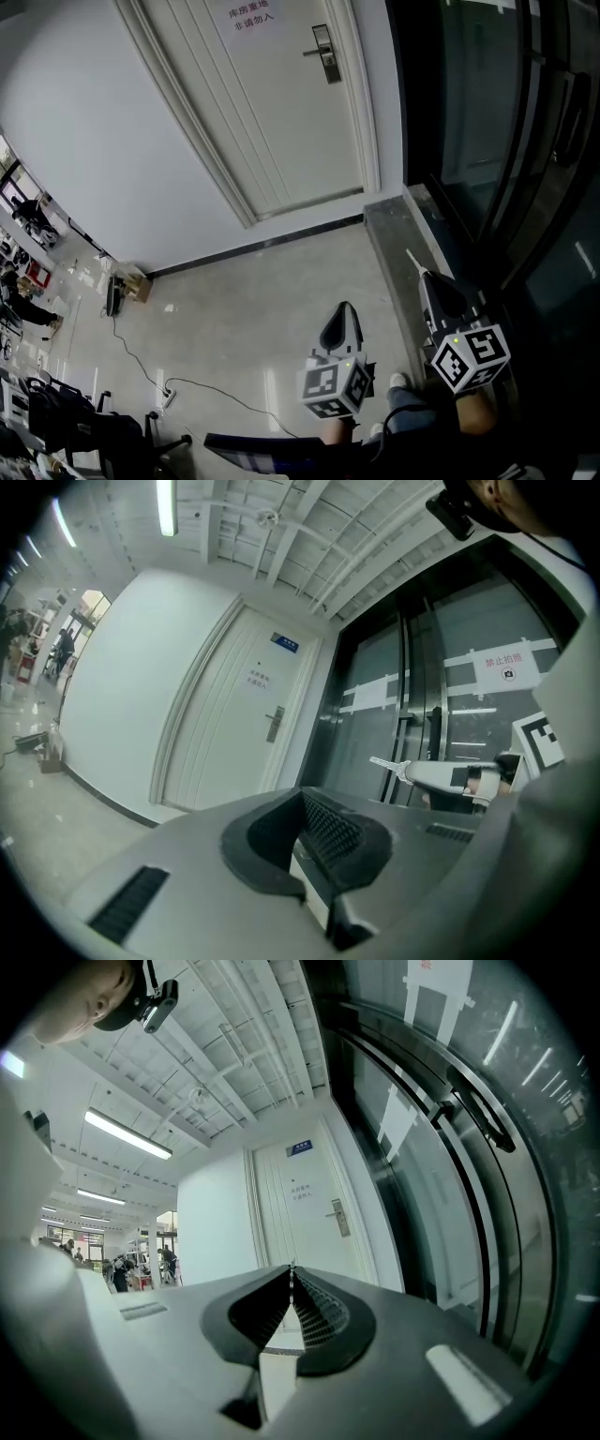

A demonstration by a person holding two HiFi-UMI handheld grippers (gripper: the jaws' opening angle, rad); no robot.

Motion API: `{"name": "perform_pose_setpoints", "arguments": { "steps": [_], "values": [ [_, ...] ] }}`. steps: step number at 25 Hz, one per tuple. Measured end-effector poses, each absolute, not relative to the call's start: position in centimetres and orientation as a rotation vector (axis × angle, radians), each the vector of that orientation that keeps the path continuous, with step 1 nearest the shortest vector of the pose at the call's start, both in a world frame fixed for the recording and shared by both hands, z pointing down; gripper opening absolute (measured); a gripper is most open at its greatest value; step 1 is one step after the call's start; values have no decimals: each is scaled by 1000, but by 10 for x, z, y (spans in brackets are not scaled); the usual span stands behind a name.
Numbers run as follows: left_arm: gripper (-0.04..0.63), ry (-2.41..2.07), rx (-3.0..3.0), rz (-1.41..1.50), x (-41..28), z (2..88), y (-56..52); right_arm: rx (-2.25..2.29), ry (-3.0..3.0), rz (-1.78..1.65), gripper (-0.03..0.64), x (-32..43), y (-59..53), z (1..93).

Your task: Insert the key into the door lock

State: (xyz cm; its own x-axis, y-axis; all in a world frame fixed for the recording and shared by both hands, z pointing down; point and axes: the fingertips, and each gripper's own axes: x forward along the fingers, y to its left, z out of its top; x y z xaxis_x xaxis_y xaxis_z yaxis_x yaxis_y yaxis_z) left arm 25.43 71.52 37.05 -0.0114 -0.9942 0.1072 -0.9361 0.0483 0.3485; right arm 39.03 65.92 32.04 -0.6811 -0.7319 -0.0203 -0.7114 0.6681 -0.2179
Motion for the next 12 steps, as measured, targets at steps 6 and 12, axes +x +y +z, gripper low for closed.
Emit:
{"name": "perform_pose_setpoints", "arguments": {
  "steps": [6, 12],
  "values": [
    [0, -2067, 1957, -271, 235, 366, 652, -1169, 2773, -298, 11, 374, 593, 320],
    [0, -2093, 1950, -299, 224, 351, 586, -1145, 2776, -284, 11, 365, 524, 308]
  ]
}}
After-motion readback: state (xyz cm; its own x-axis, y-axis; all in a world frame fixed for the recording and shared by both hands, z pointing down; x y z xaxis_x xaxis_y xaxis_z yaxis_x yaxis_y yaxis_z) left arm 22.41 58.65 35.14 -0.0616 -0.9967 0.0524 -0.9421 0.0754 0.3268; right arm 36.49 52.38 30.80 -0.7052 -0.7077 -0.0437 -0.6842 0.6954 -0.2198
